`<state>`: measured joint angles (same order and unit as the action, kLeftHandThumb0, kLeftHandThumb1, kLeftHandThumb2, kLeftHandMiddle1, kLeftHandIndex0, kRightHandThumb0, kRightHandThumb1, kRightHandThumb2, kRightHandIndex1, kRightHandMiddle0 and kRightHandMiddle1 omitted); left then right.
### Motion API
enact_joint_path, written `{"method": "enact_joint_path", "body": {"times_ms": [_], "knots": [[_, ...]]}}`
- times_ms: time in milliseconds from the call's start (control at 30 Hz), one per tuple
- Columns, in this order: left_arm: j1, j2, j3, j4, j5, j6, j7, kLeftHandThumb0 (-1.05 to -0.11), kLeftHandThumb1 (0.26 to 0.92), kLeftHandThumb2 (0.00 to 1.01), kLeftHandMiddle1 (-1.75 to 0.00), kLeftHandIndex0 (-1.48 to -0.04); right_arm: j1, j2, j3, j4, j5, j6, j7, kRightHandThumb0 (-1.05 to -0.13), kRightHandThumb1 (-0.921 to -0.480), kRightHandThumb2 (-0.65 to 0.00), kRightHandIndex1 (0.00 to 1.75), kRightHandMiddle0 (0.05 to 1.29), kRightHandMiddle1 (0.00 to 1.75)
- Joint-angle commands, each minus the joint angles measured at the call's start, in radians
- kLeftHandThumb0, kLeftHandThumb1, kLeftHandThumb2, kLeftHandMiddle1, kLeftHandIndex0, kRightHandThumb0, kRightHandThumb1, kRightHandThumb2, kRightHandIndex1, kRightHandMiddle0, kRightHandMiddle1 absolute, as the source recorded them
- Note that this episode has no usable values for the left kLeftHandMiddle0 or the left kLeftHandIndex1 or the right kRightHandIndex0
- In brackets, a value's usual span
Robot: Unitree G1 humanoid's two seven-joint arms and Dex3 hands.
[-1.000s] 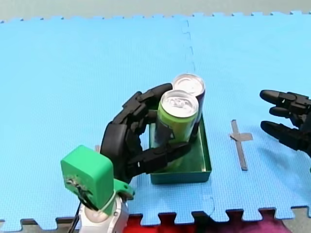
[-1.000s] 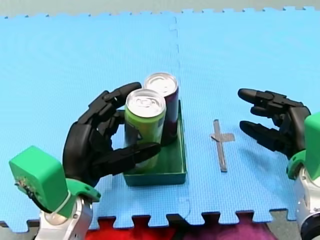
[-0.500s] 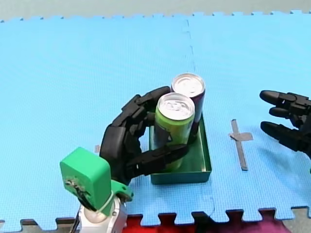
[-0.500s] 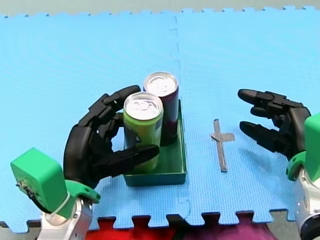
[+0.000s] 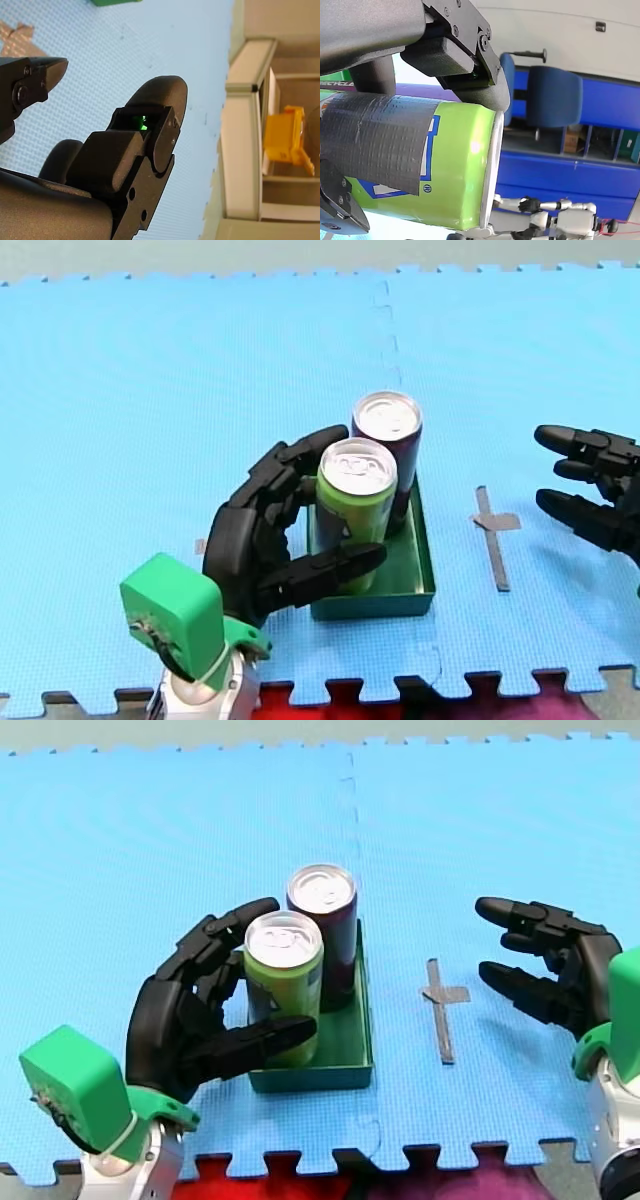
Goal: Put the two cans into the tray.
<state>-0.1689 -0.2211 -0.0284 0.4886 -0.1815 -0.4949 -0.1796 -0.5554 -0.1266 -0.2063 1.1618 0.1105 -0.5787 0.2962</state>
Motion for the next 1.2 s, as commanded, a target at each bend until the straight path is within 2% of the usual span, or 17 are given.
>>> {"method": "enact_joint_path", "body": {"times_ms": [0, 1167], "knots": [[-0.009, -0.017, 0.003, -0.002, -0.006, -0.016, -0.003, -0.261, 0.817, 0.0, -1.75, -0.53, -0.001, -0.003, -0.002, -0.005, 0.002, -0.004, -0.003, -0.603, -0.845, -0.001, 1.41, 1.07, 0.0], [-0.004, -0.004, -0.002, 0.033, 0.025, -0.078, -0.027, -0.255, 0.817, 0.0, -1.75, -0.54, 0.004, 0.001, -0.001, -0.012, 0.002, -0.003, -0.012, -0.61, -0.84, 0.0, 1.4, 1.08, 0.0]]}}
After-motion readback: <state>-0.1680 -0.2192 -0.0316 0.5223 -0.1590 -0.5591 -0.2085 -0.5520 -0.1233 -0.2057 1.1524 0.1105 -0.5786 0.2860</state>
